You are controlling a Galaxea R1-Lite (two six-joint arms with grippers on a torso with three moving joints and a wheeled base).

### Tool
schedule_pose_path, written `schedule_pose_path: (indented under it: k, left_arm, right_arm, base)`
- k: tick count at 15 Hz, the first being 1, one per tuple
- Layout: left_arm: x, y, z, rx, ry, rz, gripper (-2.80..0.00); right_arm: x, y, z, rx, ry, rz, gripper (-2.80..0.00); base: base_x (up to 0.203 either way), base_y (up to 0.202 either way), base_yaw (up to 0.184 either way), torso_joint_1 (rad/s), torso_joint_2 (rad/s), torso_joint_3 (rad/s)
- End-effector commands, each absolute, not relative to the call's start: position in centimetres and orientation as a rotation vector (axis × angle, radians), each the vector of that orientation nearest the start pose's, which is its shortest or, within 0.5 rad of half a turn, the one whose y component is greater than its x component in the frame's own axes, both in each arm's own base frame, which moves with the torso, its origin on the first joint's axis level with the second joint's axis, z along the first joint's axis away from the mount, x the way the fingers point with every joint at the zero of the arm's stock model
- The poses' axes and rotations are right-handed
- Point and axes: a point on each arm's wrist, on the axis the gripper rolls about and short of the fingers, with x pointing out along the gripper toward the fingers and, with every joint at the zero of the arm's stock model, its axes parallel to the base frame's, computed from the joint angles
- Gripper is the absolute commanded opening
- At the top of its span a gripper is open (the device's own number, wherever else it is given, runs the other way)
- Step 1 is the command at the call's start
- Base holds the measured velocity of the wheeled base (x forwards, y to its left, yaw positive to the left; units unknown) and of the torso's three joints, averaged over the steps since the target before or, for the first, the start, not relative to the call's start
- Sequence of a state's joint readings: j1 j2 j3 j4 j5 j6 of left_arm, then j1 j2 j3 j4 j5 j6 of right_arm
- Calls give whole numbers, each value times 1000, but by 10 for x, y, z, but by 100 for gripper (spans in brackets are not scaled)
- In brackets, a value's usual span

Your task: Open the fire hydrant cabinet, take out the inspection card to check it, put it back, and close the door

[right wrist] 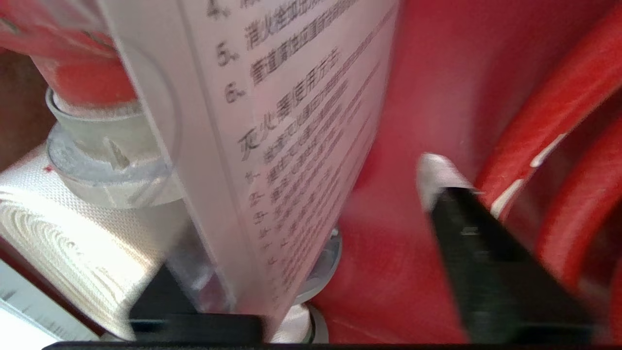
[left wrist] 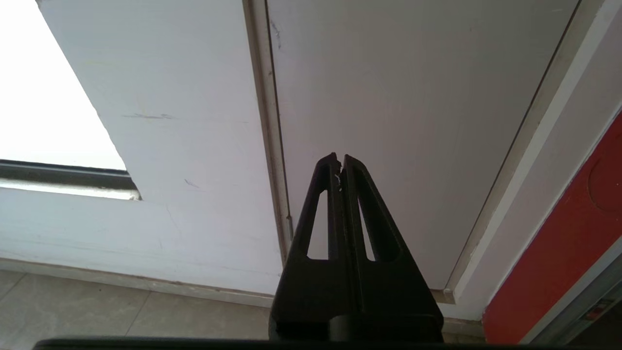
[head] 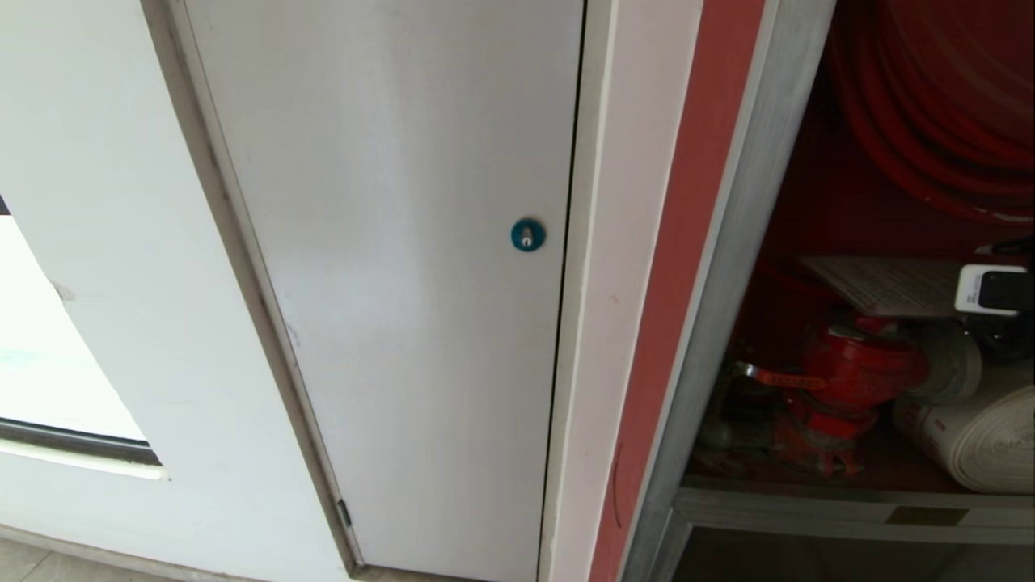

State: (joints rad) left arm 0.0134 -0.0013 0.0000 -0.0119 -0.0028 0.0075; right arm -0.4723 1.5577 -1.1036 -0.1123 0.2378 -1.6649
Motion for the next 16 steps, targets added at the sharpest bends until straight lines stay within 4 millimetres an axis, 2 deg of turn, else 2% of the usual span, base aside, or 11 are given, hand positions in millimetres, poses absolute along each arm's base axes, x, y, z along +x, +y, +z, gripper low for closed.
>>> schedule_pose_path:
  k: [1,5,11,16]
  left_arm:
    - [-22,0,75,8,-7,11,-280]
    - [-22,0,75,8,-8,11,-280]
    - [-22,0,75,8,-7,11,-280]
    - [-22,0,75,8,-8,11,-280]
  right_arm:
    - [254,-124,256,-1530,438,89,-280]
    - [242,-120,255,-1533,446,83,-280]
    - [194,-110,263,-1572,461,15,-280]
    - [126,-73,276,-1601,397,-36,-280]
  base:
    - [0,0,0,0,0,0]
    - [0,0,0,0,0,0]
    - [0,0,0,0,0,0]
    - [0,0,0,0,0,0]
